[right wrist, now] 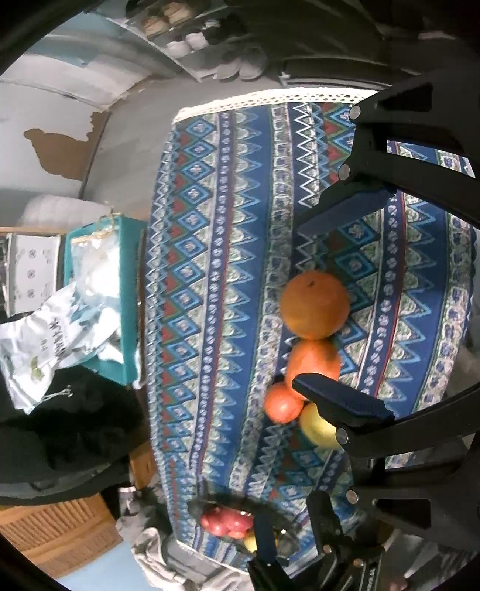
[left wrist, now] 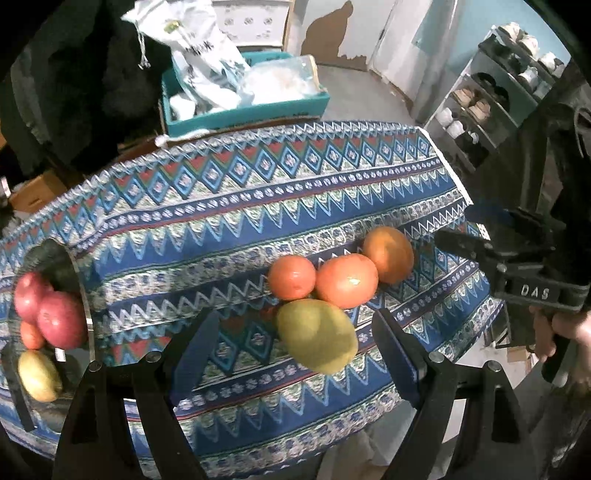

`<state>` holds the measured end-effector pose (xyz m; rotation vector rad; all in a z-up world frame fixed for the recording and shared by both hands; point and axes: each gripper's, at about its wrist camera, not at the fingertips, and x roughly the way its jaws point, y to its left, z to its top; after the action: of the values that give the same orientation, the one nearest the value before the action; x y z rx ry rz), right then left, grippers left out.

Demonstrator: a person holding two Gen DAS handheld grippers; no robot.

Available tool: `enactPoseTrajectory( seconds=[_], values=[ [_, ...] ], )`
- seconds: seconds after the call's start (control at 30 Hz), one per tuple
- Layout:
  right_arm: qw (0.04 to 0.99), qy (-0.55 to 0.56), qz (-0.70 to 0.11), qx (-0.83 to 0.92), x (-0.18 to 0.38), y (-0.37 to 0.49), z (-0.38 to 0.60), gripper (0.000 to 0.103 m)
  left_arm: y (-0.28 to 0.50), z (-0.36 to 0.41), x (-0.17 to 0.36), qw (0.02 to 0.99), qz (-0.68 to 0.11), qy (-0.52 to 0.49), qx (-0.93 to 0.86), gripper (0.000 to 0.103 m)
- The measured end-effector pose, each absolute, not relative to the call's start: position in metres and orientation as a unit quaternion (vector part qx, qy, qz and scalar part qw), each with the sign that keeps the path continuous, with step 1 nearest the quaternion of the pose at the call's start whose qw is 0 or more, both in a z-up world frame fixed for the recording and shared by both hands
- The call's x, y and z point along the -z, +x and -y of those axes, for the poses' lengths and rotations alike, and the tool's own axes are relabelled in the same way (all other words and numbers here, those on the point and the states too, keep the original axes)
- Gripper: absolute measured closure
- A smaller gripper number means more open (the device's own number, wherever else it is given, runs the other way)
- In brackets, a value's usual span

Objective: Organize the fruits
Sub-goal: 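Close the left tool on a yellow-green pear while the right tool approaches a large orange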

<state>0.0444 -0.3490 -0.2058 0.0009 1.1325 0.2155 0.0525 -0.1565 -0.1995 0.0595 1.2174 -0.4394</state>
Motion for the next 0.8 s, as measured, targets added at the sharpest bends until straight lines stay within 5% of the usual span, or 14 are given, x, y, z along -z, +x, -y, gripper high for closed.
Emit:
enactPoseTrajectory(
  seconds=[0.8],
  values=[
    [0.793,-0.011,-0.595,-0.13,0.259,0.048,0.355,0.025,0.056,0.198,0.29,0.742,-0.637,0.064,0.199,0.017]
  ],
)
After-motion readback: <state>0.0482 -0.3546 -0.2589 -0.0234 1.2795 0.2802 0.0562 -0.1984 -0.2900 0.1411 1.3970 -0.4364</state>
